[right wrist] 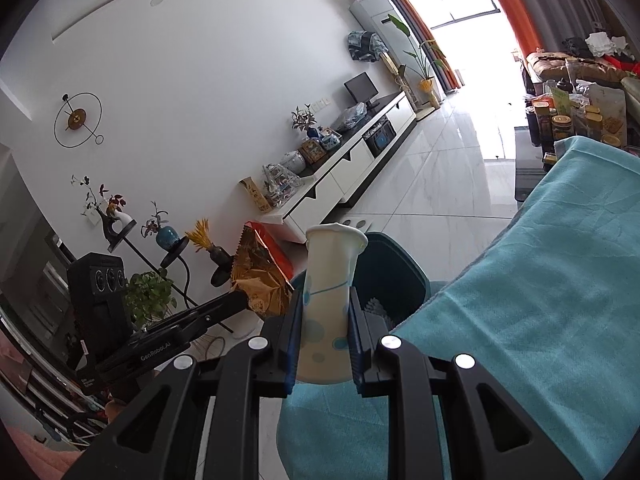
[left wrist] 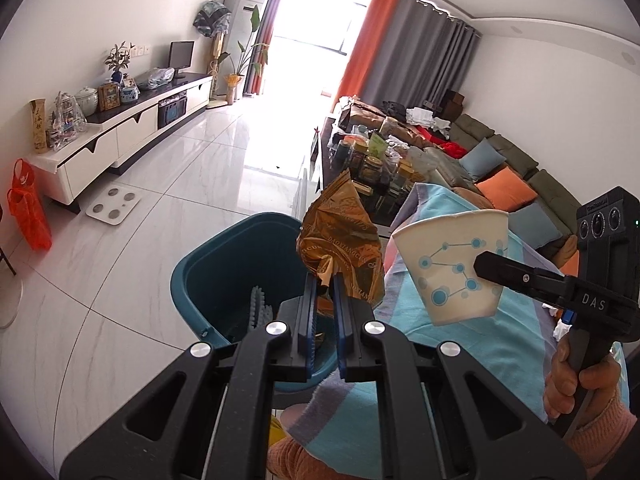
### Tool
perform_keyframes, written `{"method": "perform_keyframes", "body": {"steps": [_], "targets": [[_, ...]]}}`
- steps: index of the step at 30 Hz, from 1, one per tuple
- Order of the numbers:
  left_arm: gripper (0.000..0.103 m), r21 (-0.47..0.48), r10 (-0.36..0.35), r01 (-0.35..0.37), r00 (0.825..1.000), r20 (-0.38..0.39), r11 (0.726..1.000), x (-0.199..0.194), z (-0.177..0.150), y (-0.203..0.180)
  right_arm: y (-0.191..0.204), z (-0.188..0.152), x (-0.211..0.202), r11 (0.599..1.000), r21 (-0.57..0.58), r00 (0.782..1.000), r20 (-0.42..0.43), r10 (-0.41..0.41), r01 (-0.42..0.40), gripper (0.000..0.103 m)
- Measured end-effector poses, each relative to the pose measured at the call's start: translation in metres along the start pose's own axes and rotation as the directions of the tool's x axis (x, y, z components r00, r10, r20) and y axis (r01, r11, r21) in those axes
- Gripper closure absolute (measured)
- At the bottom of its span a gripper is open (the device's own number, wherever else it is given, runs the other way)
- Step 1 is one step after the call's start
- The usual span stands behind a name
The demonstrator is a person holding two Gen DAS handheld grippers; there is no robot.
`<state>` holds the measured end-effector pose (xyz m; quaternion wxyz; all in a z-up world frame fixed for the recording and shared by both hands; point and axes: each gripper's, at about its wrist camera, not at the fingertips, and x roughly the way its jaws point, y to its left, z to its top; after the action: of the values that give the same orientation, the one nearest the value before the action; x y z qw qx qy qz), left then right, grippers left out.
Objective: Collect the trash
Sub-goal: 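Carry the paper cup and gold foil wrapper over the teal bin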
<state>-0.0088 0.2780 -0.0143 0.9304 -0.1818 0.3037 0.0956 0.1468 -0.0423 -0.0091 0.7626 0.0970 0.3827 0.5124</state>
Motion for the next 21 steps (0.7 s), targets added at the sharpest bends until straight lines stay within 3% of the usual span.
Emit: {"method": "perform_keyframes", "body": {"steps": [21], "targets": [[0.094,-0.021,0.044,-0.045,0.998,-0.035,0.999,0.037,0.000,0.008,0.007,0.011,0.041,0.998,-0.012,0.996,-0.066,-0.058,0.057,0.084]]}}
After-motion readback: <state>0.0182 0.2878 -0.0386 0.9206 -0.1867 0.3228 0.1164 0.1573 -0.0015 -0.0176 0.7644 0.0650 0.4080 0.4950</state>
